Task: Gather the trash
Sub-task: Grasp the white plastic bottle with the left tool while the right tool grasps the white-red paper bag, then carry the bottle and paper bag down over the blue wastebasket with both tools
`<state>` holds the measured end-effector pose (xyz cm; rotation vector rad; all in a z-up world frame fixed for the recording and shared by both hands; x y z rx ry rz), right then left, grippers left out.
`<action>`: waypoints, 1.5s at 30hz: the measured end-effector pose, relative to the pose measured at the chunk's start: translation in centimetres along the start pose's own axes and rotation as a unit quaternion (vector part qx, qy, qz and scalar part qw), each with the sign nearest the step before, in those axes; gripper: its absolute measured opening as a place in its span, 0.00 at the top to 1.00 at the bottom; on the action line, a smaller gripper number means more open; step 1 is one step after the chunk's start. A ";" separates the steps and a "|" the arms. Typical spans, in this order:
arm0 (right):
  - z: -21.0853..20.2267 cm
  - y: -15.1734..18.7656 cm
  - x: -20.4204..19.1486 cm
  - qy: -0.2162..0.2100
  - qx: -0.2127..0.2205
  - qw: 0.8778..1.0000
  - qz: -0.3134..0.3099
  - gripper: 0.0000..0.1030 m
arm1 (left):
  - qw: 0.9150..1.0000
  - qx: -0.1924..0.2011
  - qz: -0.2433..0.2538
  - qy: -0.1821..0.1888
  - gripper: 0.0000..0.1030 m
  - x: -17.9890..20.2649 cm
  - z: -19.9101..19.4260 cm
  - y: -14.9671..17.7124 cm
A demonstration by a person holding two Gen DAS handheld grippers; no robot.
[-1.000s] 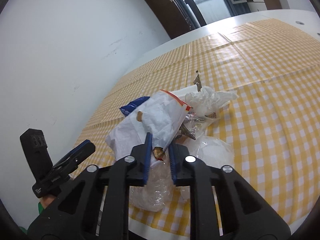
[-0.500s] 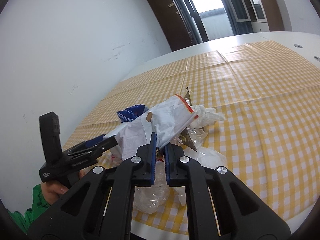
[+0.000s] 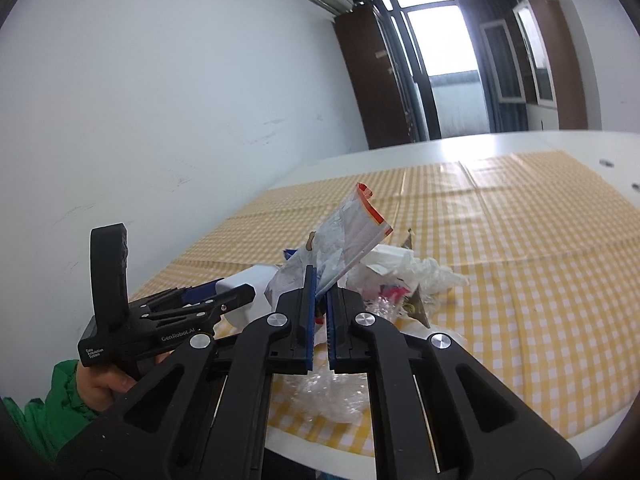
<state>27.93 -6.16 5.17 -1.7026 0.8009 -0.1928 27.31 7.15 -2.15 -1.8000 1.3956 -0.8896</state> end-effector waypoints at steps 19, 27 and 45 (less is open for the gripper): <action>-9.8 9.5 -7.0 0.030 -0.031 0.998 -0.049 0.96 | 0.998 0.035 -0.006 0.050 0.44 0.8 -13.8 7.9; -11.8 12.9 -8.8 0.021 -0.057 0.996 -0.059 0.96 | 0.997 0.014 0.003 0.071 0.44 1.7 -15.7 12.2; -7.3 24.5 -6.5 0.025 -0.182 0.983 -0.019 0.96 | 0.993 -0.082 -0.003 0.086 0.44 1.4 -9.1 20.8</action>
Point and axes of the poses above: each gripper's, at about its wrist camera, not at the fingertips, and z roughly the way its jaws point, x to its right, y to its underside, the point moved 10 cm from there along z, roughly the way its jaws point, and after that the axes turned 9 degrees about -y, right-handed, at the moved point
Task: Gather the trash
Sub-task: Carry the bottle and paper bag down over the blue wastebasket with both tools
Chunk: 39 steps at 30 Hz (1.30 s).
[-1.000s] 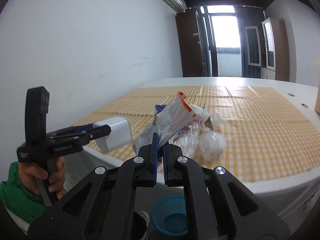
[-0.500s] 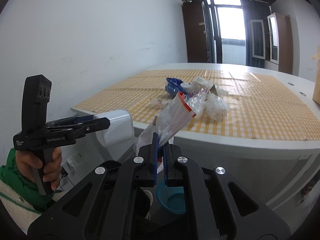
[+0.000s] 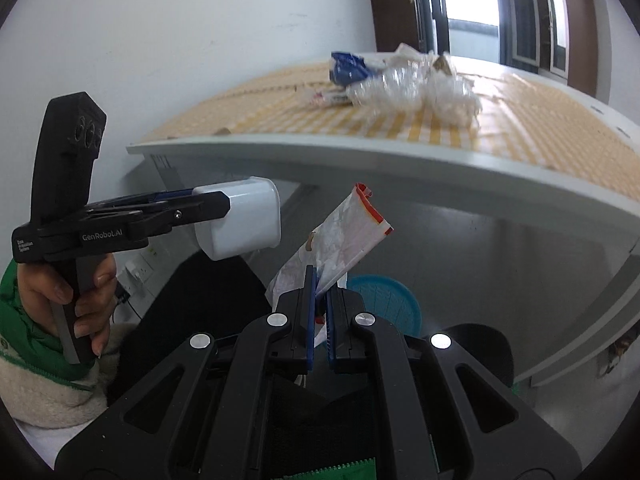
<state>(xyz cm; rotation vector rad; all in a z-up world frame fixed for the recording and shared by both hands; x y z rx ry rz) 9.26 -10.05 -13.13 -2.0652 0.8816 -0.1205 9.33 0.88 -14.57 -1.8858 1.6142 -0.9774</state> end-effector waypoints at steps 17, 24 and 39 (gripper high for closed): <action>11.1 5.8 5.4 0.013 -0.096 0.993 0.072 0.96 | 0.994 -0.091 -0.045 -0.028 0.44 -4.1 10.3 6.2; 15.4 6.5 7.4 0.016 -0.136 0.987 0.081 0.96 | 0.987 -0.138 -0.075 -0.027 0.44 -5.0 14.5 8.1; 23.8 9.1 10.2 0.030 -0.224 0.969 0.104 0.96 | 0.960 -0.227 -0.155 -0.051 0.44 -7.4 22.6 10.0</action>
Point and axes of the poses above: each gripper's, at about its wrist camera, not at the fingertips, and z roughly the way its jaws point, x to its right, y to its underside, the point moved 10 cm from there along z, roughly the way its jaws point, and after that the axes turned 9 degrees about -y, right-handed, at the moved point
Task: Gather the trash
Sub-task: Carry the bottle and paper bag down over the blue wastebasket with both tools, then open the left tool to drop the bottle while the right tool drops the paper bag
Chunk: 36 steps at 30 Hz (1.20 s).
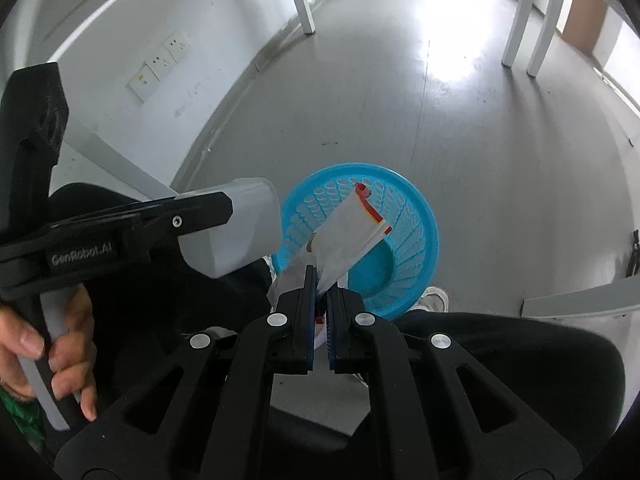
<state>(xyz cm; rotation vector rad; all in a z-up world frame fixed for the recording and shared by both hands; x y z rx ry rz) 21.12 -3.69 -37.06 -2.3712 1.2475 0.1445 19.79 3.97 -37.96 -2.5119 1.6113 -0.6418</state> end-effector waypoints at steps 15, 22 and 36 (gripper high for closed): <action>6.5 -1.1 4.9 -0.006 -0.068 0.995 0.079 0.96 | 0.993 -0.090 -0.057 -0.052 0.44 -2.2 8.6 -2.2; 9.1 -1.8 6.6 0.000 -0.088 0.991 0.103 0.96 | 0.989 -0.112 -0.075 -0.064 0.44 -3.0 11.0 -2.5; 9.8 -1.8 7.9 0.012 -0.085 0.989 0.123 0.67 | 0.987 -0.128 -0.080 -0.049 0.27 -2.8 11.5 -1.8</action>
Point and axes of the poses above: each gripper's, at about its wrist camera, not at the fingertips, and z roughly the way its jaws point, x to its right, y to its underside, the point moved 10 cm from there along z, roughly the way its jaws point, and after that the axes turned 9 degrees about -y, right-handed, at the moved point
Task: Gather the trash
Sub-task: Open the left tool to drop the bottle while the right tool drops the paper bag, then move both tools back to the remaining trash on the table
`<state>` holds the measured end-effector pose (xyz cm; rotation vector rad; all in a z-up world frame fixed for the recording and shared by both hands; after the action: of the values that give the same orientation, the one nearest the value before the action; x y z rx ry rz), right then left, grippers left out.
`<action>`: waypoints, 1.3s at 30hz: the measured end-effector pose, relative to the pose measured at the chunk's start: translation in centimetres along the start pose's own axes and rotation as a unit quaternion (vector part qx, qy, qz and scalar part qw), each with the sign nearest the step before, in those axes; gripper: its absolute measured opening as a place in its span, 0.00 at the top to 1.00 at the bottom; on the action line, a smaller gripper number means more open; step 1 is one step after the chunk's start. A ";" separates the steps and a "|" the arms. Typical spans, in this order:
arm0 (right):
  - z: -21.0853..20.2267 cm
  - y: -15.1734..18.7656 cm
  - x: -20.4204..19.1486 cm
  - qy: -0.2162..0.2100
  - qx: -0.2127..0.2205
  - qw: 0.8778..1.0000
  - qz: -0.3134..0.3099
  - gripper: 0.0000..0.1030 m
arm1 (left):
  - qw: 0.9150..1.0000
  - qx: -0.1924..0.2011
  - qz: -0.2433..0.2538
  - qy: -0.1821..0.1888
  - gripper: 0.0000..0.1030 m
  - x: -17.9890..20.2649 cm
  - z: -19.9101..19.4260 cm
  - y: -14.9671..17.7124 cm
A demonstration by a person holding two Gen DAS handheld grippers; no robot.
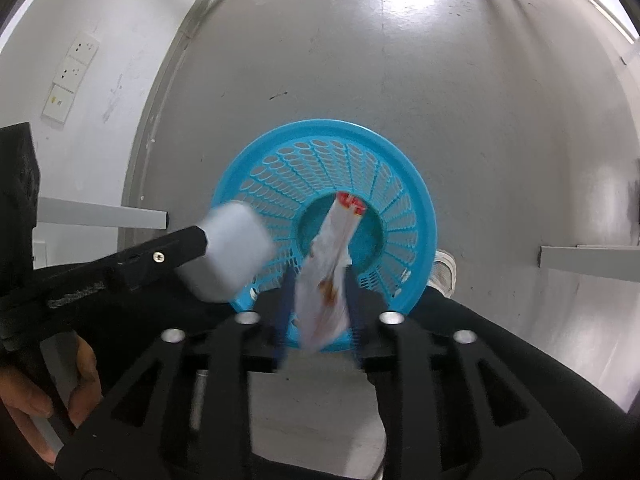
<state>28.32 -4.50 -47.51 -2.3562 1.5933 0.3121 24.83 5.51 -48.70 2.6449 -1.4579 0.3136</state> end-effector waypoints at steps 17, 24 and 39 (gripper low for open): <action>-7.6 3.8 -3.4 0.008 0.061 0.997 -0.054 0.57 | 0.997 0.059 0.049 -0.033 0.27 -0.1 -5.7 2.7; -12.4 6.4 -5.0 0.005 0.104 0.991 -0.089 0.48 | 0.987 0.122 0.098 -0.039 0.26 -0.4 -11.0 5.6; -26.7 11.2 -7.3 0.020 0.278 0.947 -0.160 0.22 | 0.928 0.310 0.202 -0.055 0.06 1.0 -24.5 12.0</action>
<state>15.82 -11.35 -21.22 -2.1183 1.0917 -0.2306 12.07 2.89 -24.75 2.7981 -2.2612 0.7915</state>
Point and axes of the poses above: each gripper's, at about its wrist camera, not at the fingertips, and z roughly the way its jaws point, x to its right, y to its underside, the point moved 10 cm from there along z, roughly the way its jaws point, and after that the axes turned 9 degrees about -y, right-handed, at the moved point
